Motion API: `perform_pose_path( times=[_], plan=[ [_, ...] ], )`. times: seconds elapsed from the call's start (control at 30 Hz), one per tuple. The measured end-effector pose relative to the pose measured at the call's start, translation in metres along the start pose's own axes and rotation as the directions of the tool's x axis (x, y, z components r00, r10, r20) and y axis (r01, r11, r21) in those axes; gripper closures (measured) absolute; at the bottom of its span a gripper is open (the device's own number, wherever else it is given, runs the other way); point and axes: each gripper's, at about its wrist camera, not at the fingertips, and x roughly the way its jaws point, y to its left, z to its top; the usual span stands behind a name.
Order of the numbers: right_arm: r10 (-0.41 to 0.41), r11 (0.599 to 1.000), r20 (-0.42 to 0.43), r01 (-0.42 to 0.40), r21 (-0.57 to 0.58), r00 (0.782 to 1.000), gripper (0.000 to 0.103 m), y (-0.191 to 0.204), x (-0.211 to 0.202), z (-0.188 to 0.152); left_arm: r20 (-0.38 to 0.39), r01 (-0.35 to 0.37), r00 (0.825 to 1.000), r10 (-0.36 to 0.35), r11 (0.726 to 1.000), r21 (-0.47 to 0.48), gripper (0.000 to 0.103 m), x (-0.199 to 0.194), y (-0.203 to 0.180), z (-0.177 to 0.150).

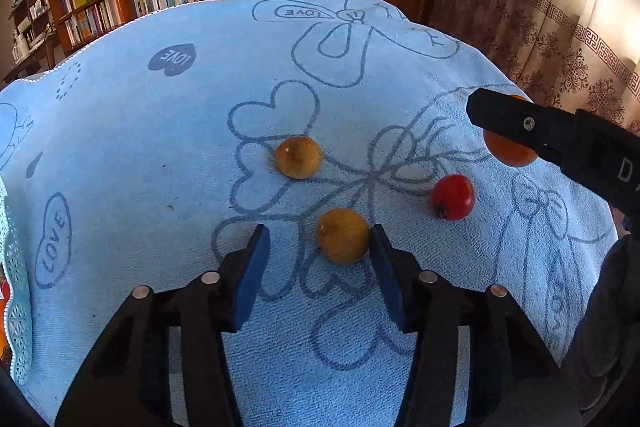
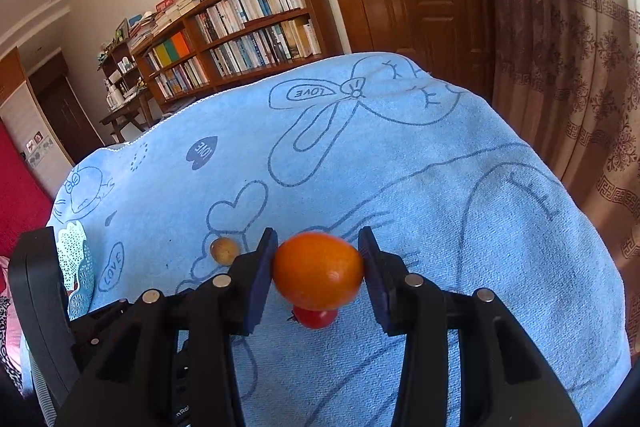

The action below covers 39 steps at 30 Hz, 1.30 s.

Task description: Organize fruits

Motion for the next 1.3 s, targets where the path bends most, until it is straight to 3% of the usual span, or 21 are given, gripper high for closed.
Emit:
perform_pose_path(
  times=[0.1,0.27,0.43,0.77,1.3],
  plan=[
    [-0.009,1.0,0.006,0.009,-0.009,1.0,0.061,0.002,-0.001,-0.001,0.02,0.018,1.0,-0.018,0.999,0.035,0.076,-0.003,-0.007,-0.001],
    [-0.013,1.0,0.012,0.013,-0.023,1.0,0.061,0.006,-0.002,-0.002,0.07,0.032,0.997,-0.037,0.997,0.076,0.076,-0.015,-0.015,-0.005],
    [-0.014,1.0,0.014,0.014,-0.023,1.0,0.061,0.006,-0.002,-0.002,0.114,0.004,0.993,-0.012,0.997,0.076,0.076,-0.032,-0.014,-0.005],
    [-0.012,0.999,0.009,0.012,-0.035,1.0,0.061,0.009,-0.001,-0.004,0.145,-0.065,0.987,0.066,0.998,-0.011,0.076,-0.059,0.013,-0.007],
    [-0.023,0.998,-0.01,0.022,-0.059,1.0,0.061,0.013,0.006,-0.011,0.188,-0.184,0.961,0.204,0.976,-0.118,0.076,-0.094,0.066,-0.016]
  ],
)
